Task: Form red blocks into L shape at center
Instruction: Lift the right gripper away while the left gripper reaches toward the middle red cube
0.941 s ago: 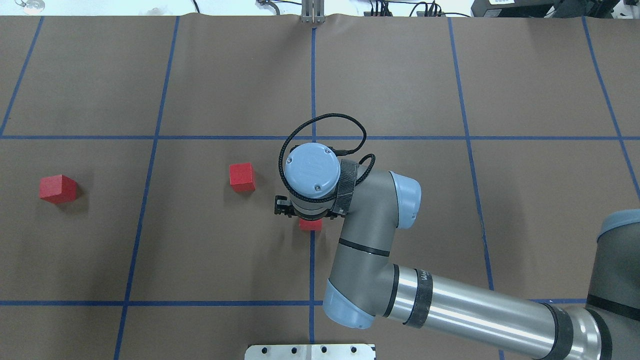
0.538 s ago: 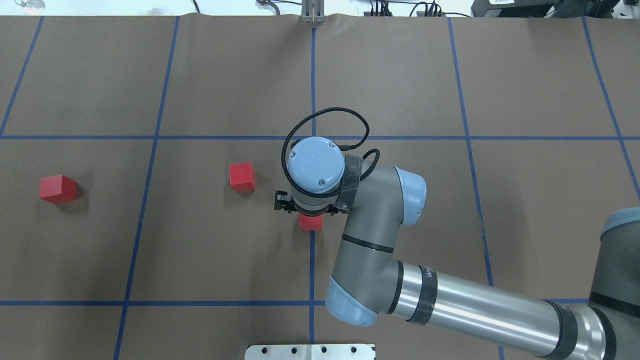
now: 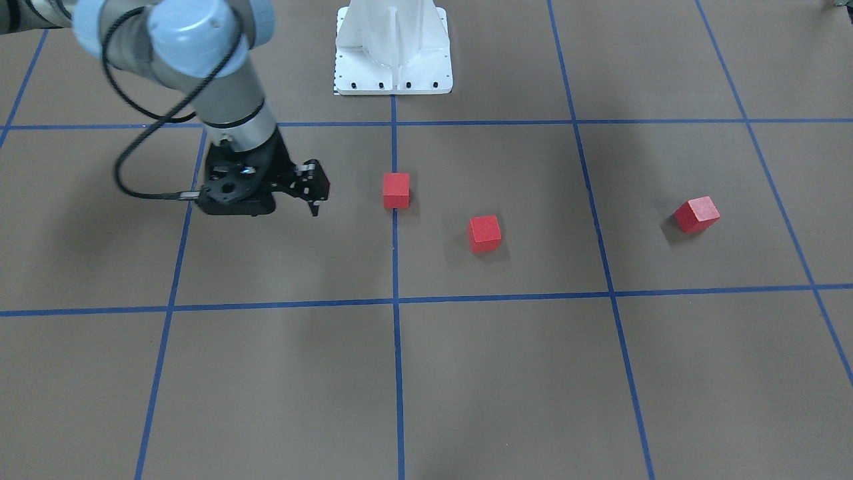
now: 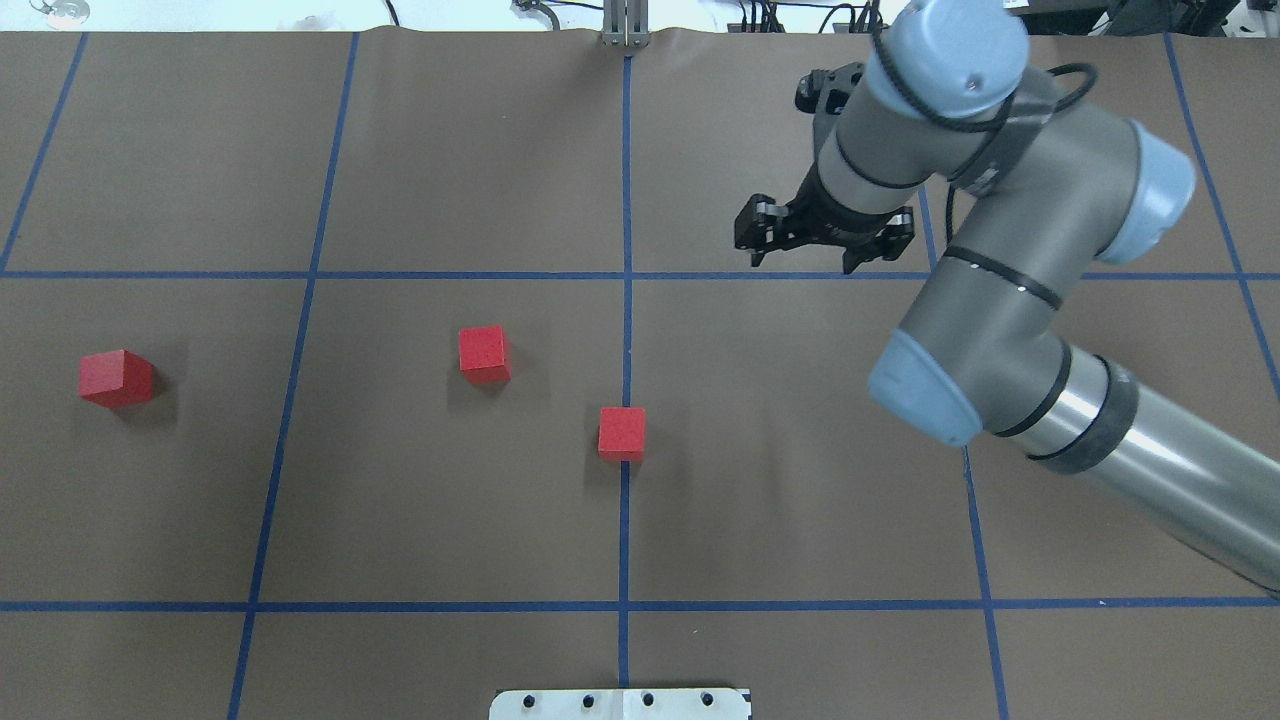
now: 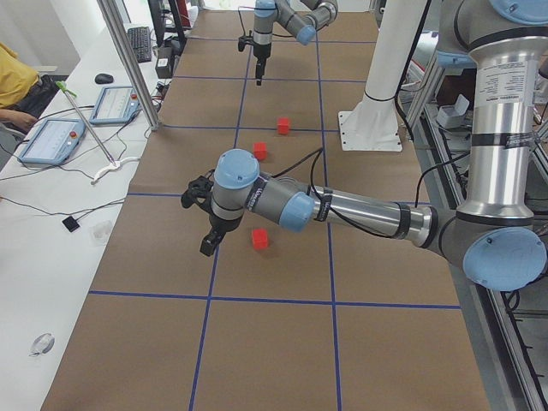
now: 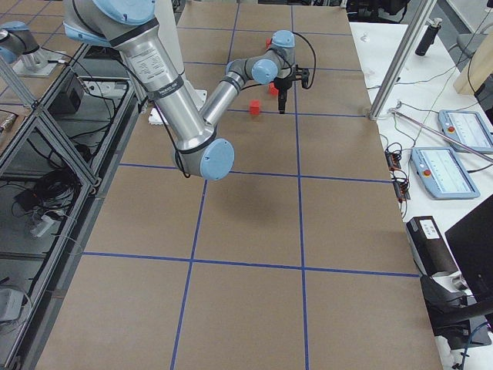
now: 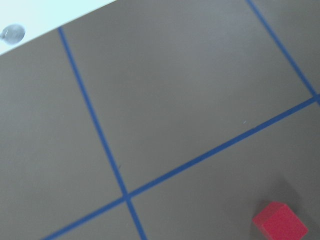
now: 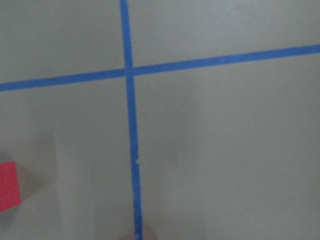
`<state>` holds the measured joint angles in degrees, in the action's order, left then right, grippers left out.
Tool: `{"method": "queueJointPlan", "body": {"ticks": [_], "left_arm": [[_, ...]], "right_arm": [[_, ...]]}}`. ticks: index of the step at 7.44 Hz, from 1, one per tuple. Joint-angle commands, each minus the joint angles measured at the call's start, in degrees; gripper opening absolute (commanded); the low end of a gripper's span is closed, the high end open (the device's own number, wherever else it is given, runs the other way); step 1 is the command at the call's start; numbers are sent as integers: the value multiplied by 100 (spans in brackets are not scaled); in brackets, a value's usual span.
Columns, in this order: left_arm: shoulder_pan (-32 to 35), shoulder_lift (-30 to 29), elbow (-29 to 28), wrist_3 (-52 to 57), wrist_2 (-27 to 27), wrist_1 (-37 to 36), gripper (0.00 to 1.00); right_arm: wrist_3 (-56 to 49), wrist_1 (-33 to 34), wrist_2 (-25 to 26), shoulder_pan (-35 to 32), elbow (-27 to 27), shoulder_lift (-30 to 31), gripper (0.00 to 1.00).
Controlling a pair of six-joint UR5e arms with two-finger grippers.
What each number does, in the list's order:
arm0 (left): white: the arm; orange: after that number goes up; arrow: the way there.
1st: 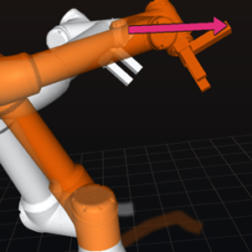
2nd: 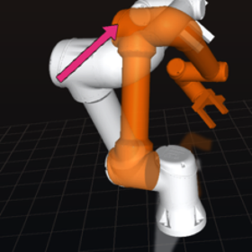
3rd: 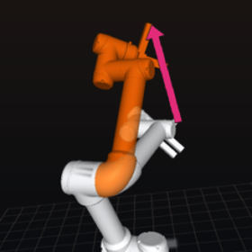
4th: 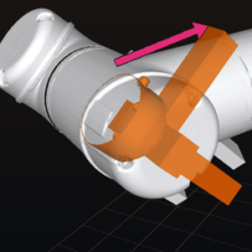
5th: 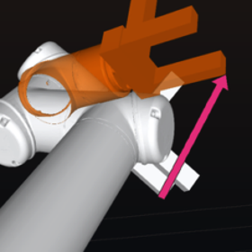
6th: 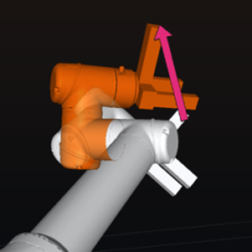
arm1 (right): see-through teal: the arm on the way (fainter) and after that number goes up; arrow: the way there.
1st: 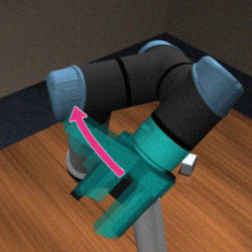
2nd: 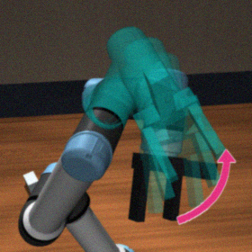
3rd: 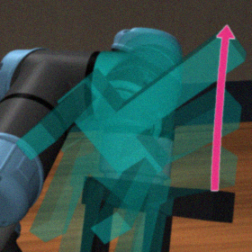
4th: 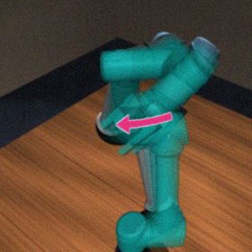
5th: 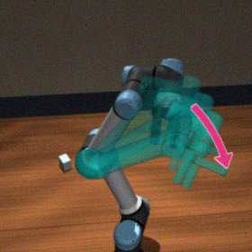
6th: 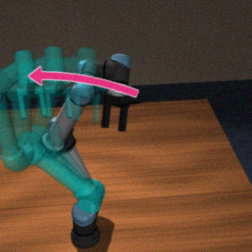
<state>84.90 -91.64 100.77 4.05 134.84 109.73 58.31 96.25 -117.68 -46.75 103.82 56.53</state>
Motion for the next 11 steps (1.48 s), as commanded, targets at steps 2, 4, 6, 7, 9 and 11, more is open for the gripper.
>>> {"method": "queueJointPlan", "body": {"ticks": [2, 4, 6, 7, 9, 11], "left_arm": [[-1121, -879, -276, -2331, -254, 268, 100], [-2286, -1005, -93, -3114, -608, 871, 100], [-3231, -1486, -40, -4930, -739, 883, 100], [-3686, -1567, -22, -5828, -1262, 874, 100], [-4610, -1778, -101, -6266, -2152, 700, 100], [-4912, -2626, -110, -6347, -2434, -1005, 100]], "right_arm": [[-2869, -18, -782, -1632, -11, 1277, 99], [-3945, -27, -993, -2449, -212, 1885, 99], [-5209, -27, -1265, -3101, -737, 2167, 99], [-5581, -36, -1335, -3313, -888, 2317, 99], [-5655, -36, -1336, -3359, -899, 2424, 99], [-5655, -44, -1328, -3359, -899, 2459, 99]]}}
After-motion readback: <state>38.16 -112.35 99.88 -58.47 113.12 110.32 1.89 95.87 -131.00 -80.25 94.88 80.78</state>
